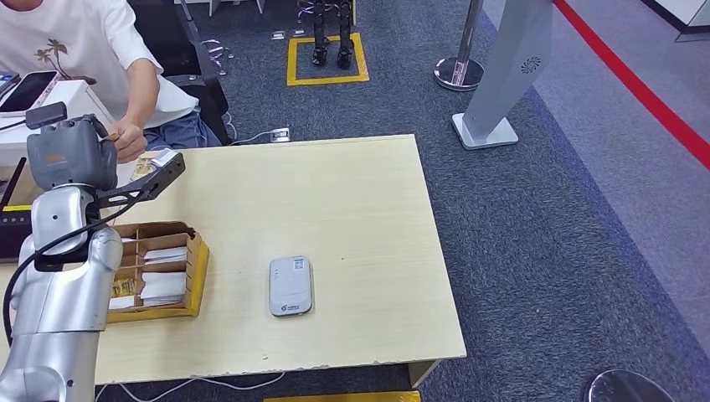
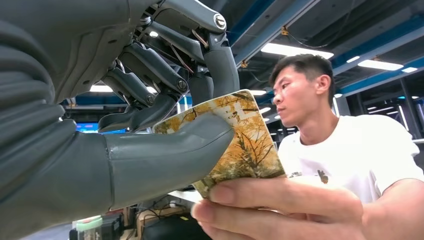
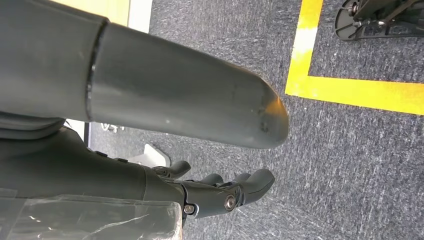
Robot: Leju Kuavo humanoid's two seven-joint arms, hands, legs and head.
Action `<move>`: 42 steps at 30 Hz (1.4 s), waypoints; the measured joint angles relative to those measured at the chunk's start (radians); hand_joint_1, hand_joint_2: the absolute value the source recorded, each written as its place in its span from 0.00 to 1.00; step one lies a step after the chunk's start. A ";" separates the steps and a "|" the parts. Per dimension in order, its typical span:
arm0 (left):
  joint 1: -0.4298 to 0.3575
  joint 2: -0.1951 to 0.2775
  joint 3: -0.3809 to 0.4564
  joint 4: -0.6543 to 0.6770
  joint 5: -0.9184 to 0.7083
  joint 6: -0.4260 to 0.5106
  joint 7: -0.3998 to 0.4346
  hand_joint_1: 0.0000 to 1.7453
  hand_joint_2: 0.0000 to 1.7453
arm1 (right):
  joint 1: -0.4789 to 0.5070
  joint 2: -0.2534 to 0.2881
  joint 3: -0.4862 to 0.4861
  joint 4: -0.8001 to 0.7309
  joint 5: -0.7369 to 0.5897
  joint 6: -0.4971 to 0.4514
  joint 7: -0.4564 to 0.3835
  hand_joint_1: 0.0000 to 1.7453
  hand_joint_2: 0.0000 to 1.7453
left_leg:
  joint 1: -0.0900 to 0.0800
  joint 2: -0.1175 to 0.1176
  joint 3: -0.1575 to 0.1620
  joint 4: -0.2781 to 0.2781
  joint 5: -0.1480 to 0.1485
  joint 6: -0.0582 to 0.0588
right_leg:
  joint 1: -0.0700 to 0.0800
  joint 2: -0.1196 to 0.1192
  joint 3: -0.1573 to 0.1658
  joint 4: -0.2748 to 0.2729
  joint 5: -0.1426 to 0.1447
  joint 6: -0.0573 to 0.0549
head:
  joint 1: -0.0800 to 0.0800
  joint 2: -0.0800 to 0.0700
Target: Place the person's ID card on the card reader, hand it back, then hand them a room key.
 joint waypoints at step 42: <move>0.081 -0.056 -0.103 -0.133 0.000 -0.073 -0.106 0.00 1.00 | 0.000 -0.001 -0.015 0.001 -0.043 -0.002 0.000 0.00 0.00 | 0.000 0.000 0.000 0.000 -0.001 0.000 | 0.000 0.000 0.000 0.000 0.000 0.000 | 0.000 0.000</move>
